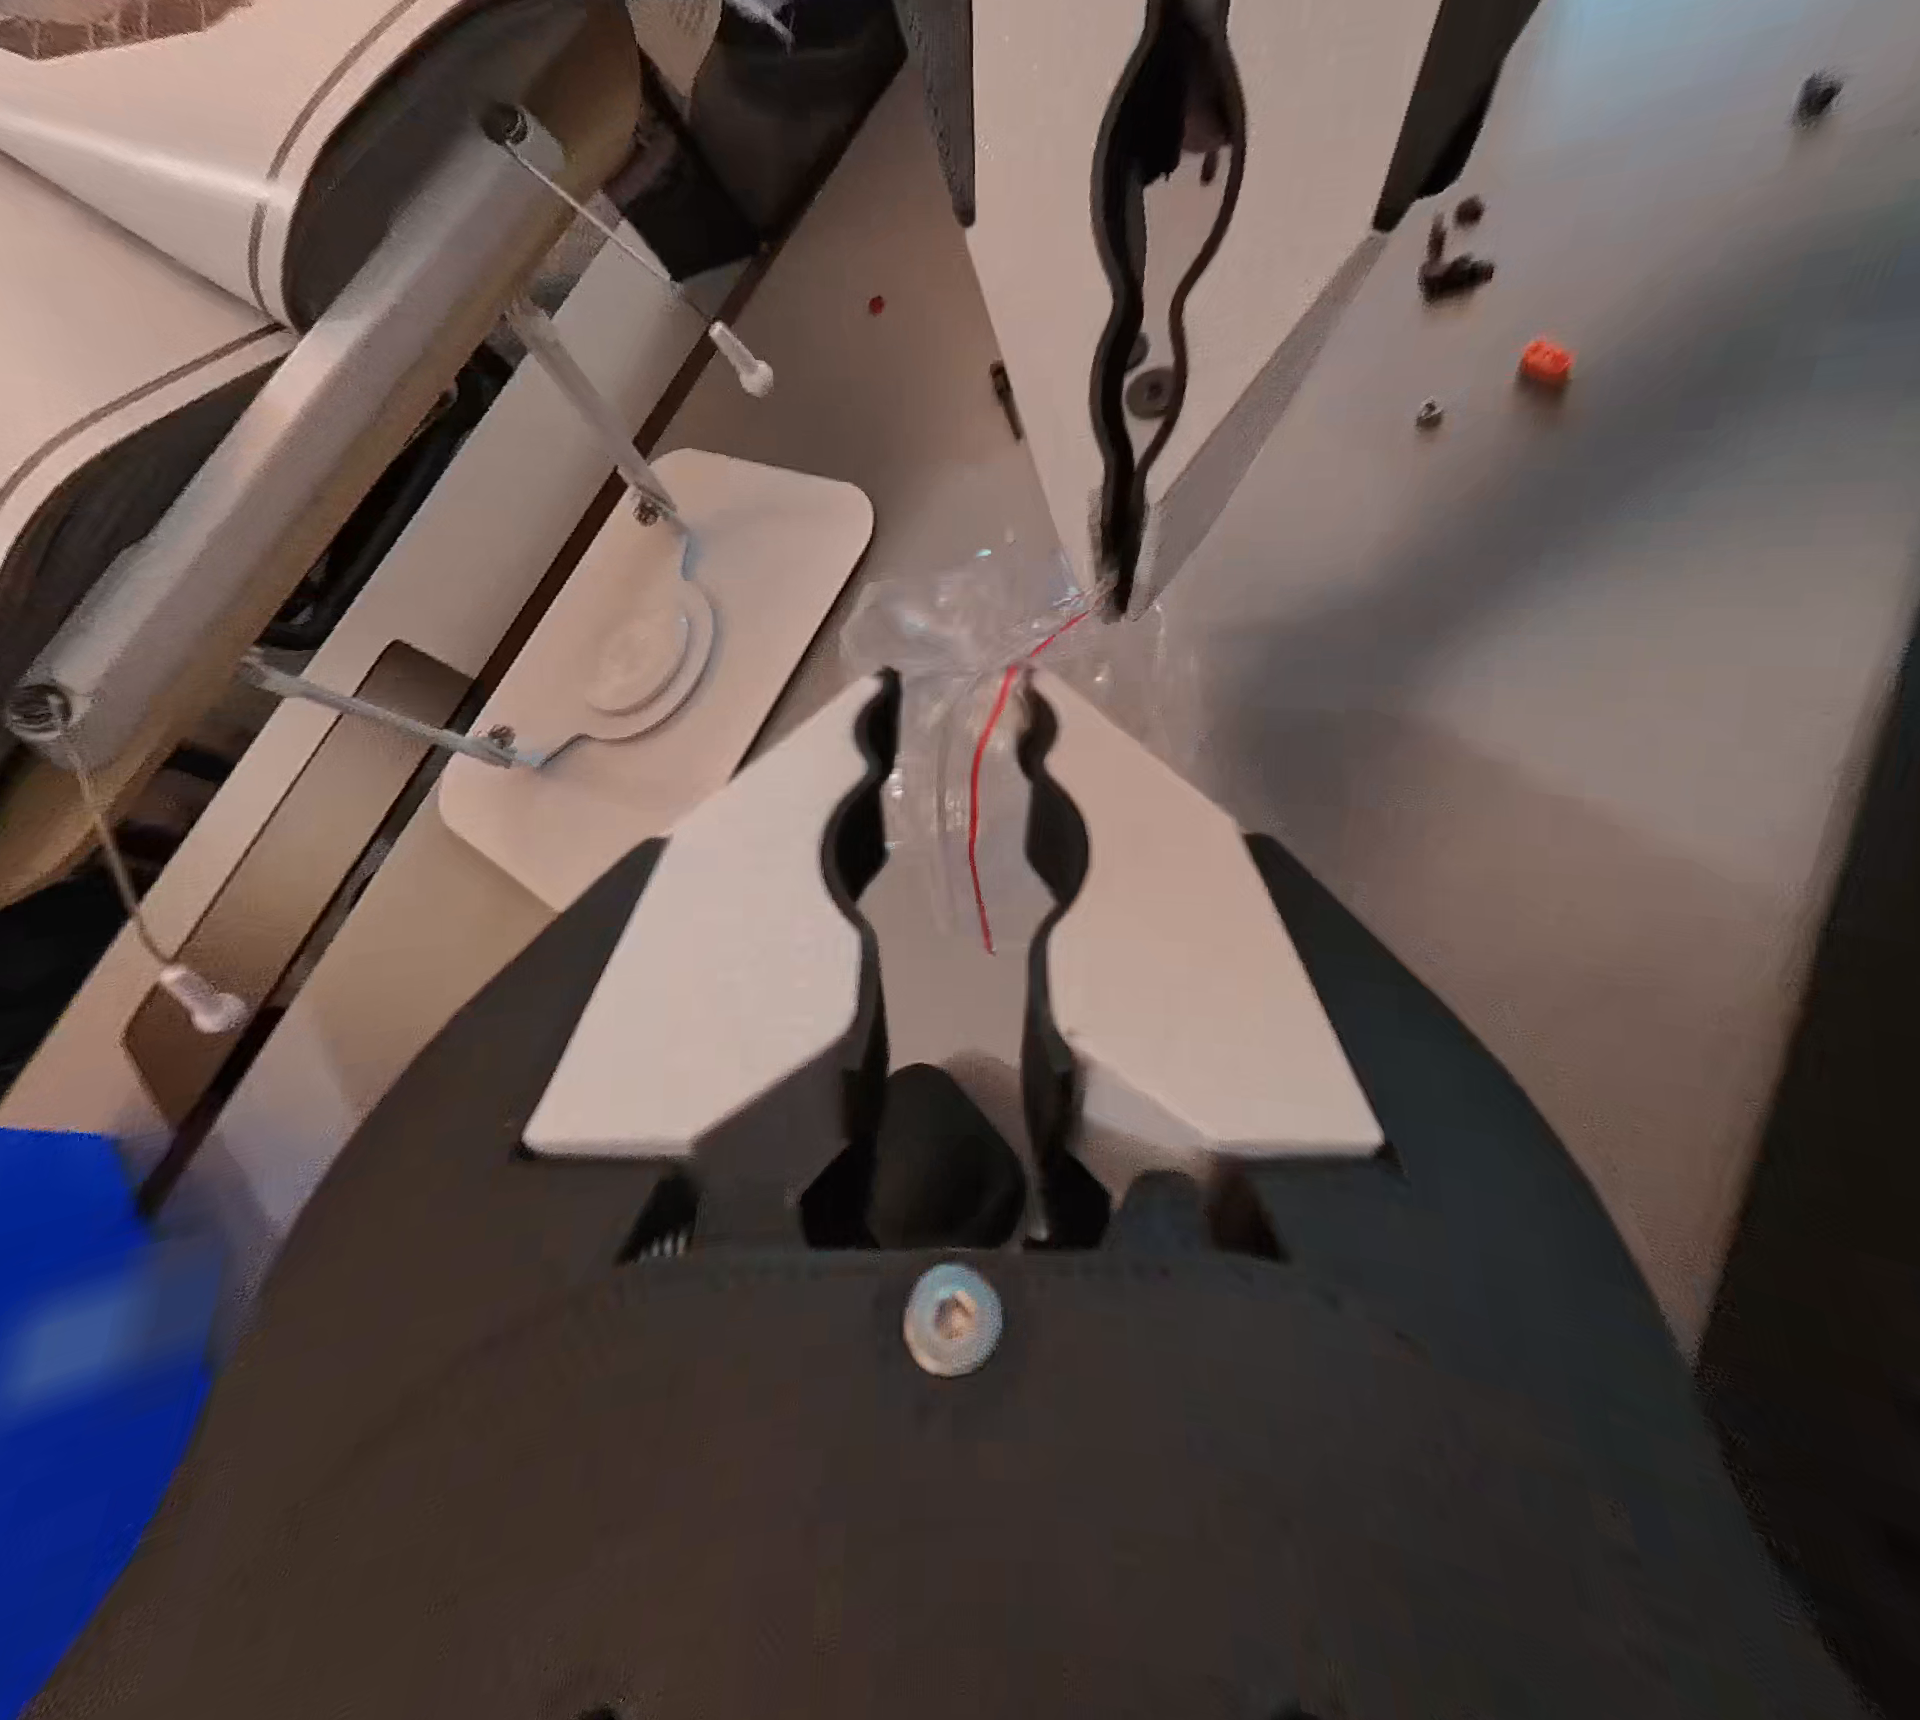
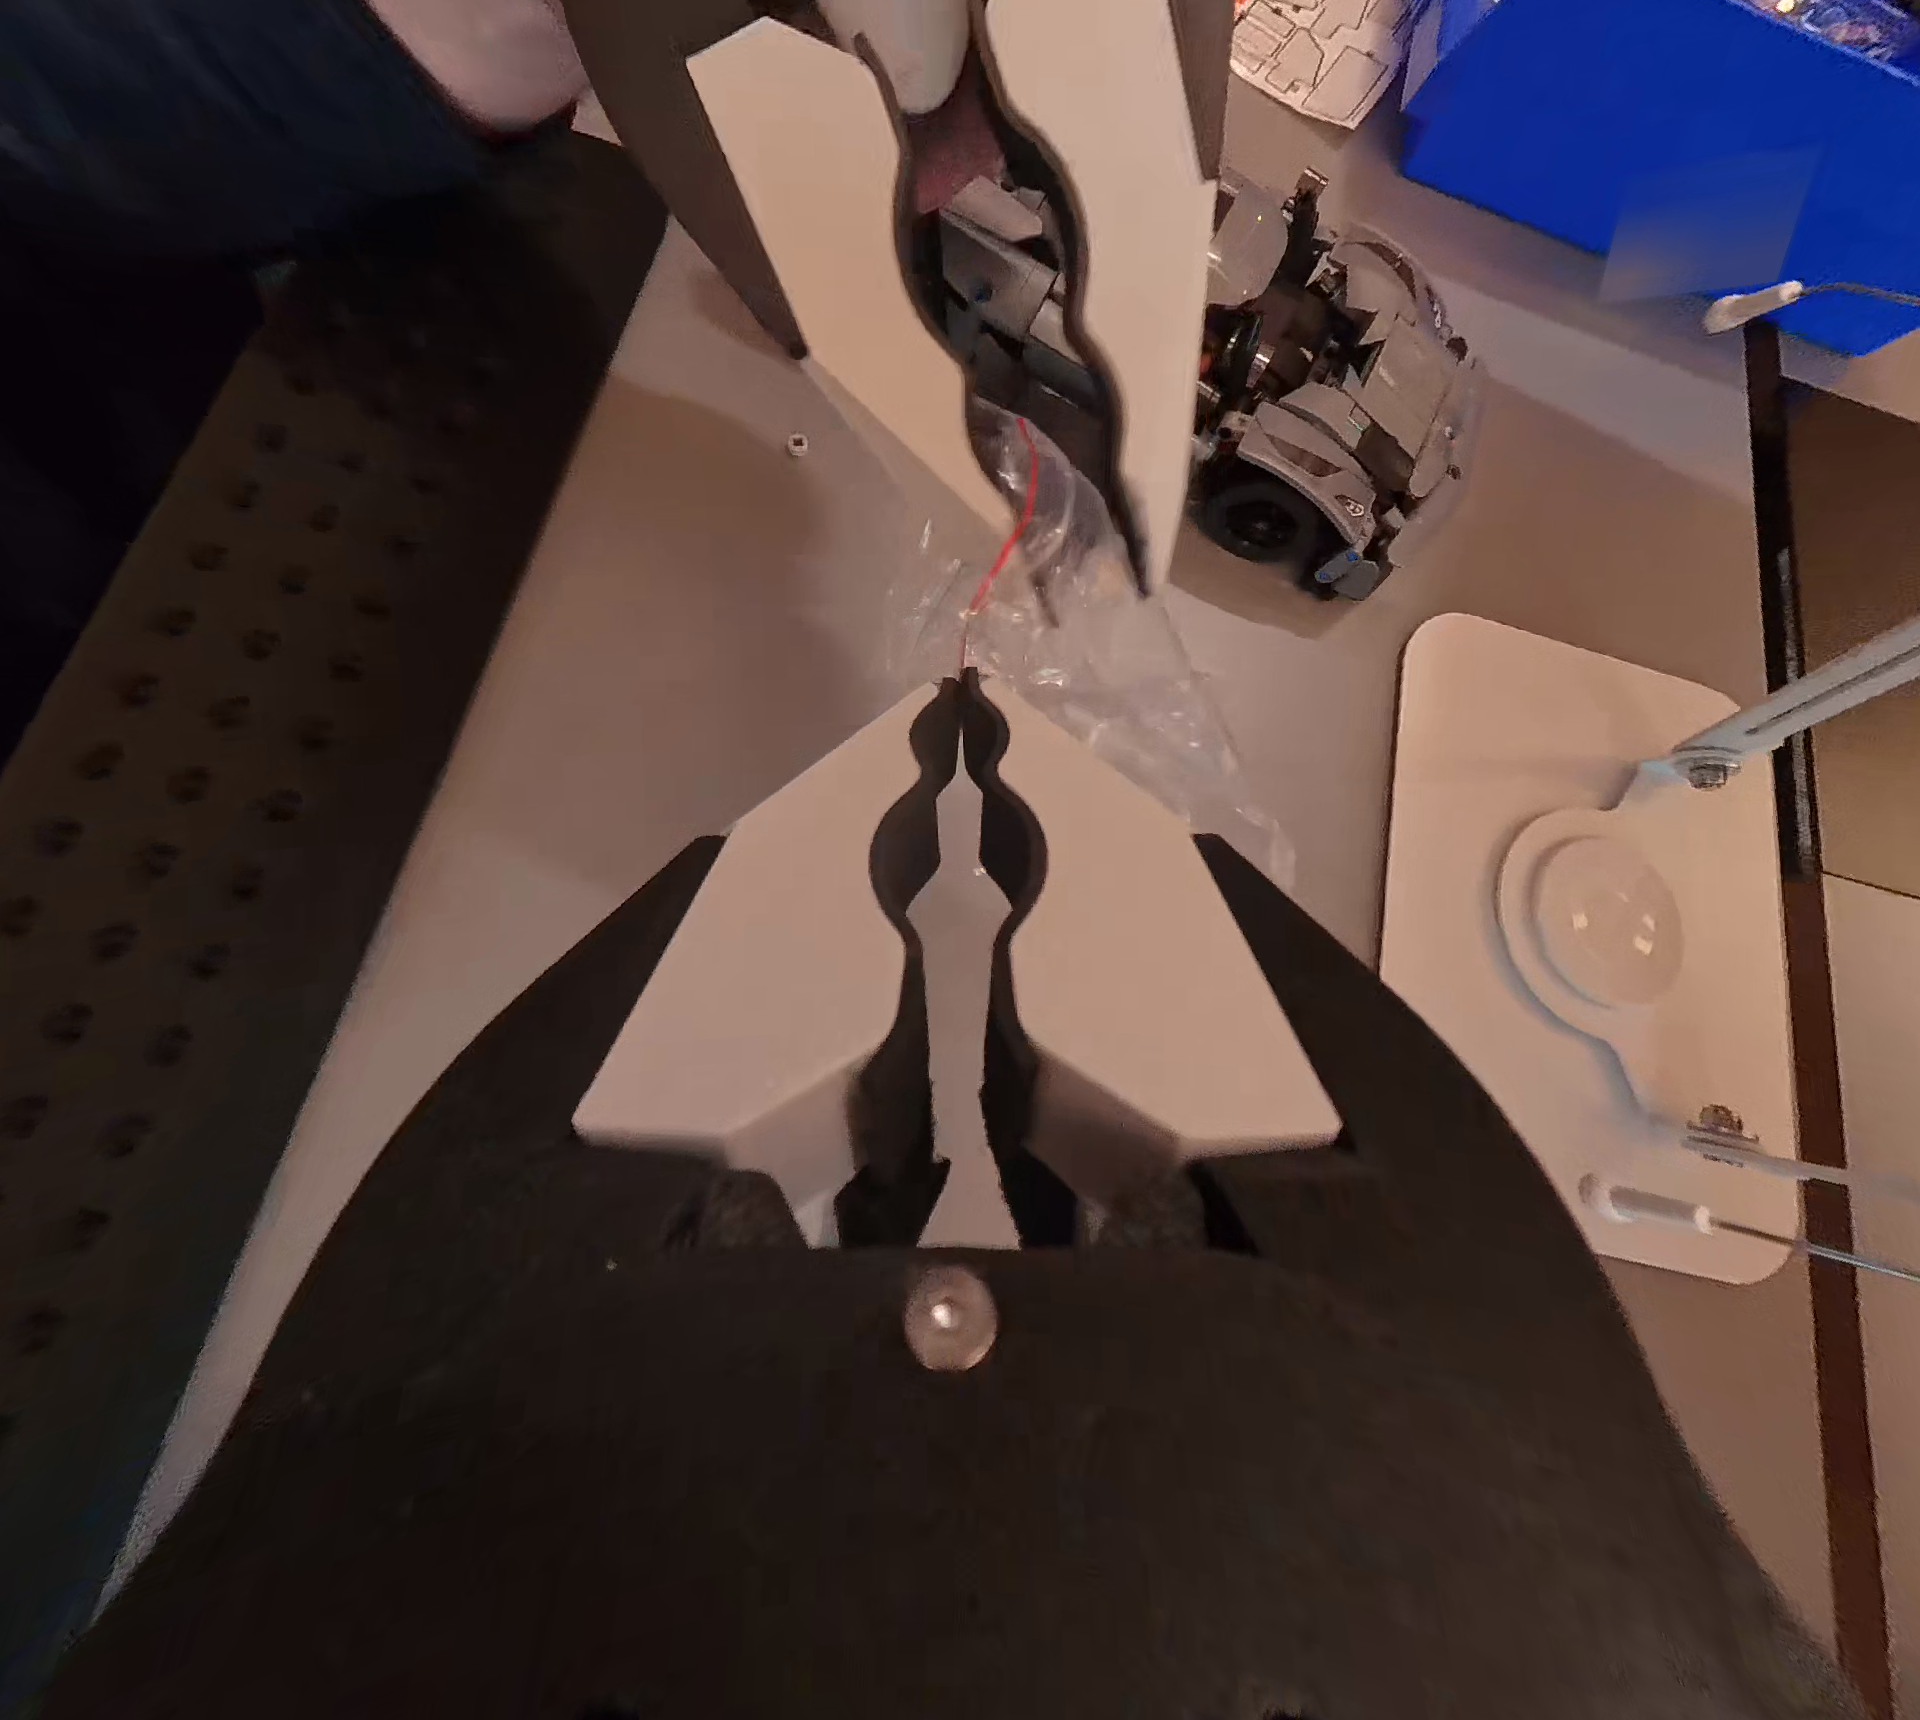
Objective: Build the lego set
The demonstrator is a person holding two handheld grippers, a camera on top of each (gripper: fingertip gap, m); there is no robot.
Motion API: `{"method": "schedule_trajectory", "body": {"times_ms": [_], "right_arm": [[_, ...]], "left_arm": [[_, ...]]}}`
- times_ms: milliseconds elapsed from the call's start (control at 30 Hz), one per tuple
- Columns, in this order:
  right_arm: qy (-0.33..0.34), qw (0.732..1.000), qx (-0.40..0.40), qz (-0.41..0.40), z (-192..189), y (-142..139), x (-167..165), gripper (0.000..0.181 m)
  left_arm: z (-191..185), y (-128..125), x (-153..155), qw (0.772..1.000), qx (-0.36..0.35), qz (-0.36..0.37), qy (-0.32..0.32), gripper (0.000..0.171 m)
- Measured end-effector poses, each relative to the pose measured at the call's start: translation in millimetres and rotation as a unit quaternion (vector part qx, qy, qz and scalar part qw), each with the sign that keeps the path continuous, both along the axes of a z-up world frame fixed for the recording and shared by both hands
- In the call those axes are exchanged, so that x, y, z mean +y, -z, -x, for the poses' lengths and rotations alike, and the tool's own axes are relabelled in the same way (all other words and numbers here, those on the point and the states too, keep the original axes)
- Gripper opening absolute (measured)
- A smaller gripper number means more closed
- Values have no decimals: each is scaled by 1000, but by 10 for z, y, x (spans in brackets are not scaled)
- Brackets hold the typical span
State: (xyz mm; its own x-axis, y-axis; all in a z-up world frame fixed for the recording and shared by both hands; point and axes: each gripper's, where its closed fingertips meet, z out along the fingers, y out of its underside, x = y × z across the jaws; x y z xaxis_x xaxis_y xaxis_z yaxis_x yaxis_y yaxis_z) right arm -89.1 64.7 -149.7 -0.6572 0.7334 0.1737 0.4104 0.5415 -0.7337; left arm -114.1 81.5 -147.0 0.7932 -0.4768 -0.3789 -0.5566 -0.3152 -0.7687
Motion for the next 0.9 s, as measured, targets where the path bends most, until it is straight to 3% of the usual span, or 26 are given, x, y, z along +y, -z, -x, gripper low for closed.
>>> {"method": "schedule_trajectory", "body": {"times_ms": [33,67,100,167,233,333,433,533,633,800,900], "right_arm": [[4,1000,5,-1,22,-7,-4,0],[15,1000,16,-8,59,-25,21,0],[35,998,39,-21,114,-76,82,0],[78,992,91,-47,200,-249,226,28],[87,991,96,-32,212,-315,222,29],[95,993,51,-38,293,-68,116,41],[104,995,8,10,471,209,-164,48],[137,988,-40,62,756,535,-337,81],[182,977,-77,85,996,836,-260,87],[173,969,-124,129,1149,1083,-332,88],[161,972,-113,126,1212,1113,-398,61]], "left_arm": [[-9,12,-8,1000,6,5,7,3],[-18,20,-18,1000,1,10,13,0],[48,18,-9,1000,-3,13,-3,0],[244,-8,2,999,-12,13,-47,0],[498,-119,14,994,-26,-12,-101,0],[869,-283,-5,984,-43,-45,-167,0],[1138,-433,-33,970,-82,-83,-215,0],[1263,-448,-50,962,-88,-104,-237,0],[1276,-431,-49,958,-98,-114,-243,0],[1214,-428,2,959,-102,-125,-234,0],[1239,-393,12,959,-104,-123,-235,0]]}}
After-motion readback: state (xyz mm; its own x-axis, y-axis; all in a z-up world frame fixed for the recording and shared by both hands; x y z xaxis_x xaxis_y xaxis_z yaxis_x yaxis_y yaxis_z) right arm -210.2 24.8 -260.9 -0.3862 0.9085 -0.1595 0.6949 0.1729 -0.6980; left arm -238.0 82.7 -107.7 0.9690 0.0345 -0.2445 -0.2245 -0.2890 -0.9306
